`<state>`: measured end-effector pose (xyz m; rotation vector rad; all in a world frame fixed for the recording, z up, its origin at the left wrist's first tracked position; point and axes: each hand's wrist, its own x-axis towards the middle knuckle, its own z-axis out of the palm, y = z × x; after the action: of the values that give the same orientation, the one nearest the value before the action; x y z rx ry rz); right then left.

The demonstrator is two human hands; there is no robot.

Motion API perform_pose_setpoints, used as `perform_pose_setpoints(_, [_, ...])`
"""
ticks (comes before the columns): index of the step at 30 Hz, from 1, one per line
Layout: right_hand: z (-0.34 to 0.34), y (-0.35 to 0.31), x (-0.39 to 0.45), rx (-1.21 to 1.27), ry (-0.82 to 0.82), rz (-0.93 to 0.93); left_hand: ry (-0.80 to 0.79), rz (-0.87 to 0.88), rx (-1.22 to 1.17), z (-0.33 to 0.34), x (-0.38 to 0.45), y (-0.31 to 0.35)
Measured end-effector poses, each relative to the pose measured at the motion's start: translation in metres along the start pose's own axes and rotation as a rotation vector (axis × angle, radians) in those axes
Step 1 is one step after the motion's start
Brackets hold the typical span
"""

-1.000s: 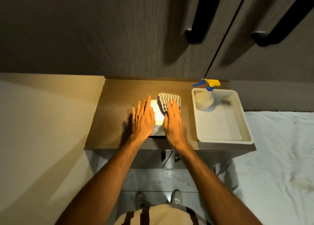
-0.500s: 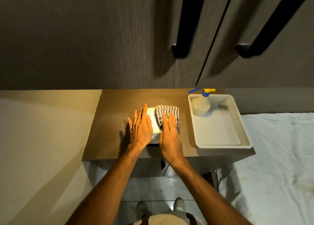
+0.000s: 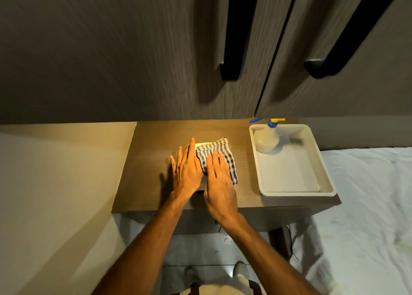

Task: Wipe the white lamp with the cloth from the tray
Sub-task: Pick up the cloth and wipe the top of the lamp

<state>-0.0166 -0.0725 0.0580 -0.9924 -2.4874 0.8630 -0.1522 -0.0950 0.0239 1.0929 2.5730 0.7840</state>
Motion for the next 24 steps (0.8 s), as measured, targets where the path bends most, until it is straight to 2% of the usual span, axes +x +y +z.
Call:
perform_pose_setpoints(3, [-0.007,0.008,0.03,-0.037,-0.061,-0.106,-0.004,0.018,0.038,0.0,0.001,-0.001])
perform_pose_setpoints(6, [-0.024,0.016,0.059,0.091,-0.114,-0.01,0.01,-0.022,0.021,0.002,0.001,0.002])
perform_pose_setpoints(9, [-0.017,0.016,0.041,0.143,-0.063,0.063,0.031,-0.038,-0.013,0.001,0.0,0.003])
perform_pose_setpoints(12, [-0.001,0.009,0.007,0.032,-0.017,-0.049,0.009,-0.021,0.0,0.0,-0.001,0.0])
perform_pose_setpoints(16, [-0.012,0.015,0.035,0.005,-0.055,-0.141,-0.014,-0.001,0.053,0.0,0.001,0.0])
perform_pose_setpoints(18, [-0.022,0.021,0.052,0.115,-0.048,-0.067,0.001,-0.014,0.05,0.001,0.0,0.003])
perform_pose_setpoints(20, [-0.021,0.024,0.055,0.311,0.01,0.083,-0.002,-0.032,0.073,-0.001,0.001,0.005])
perform_pose_setpoints(24, [-0.017,0.042,0.041,0.494,0.155,0.426,-0.047,-0.008,0.349,-0.014,0.007,0.005])
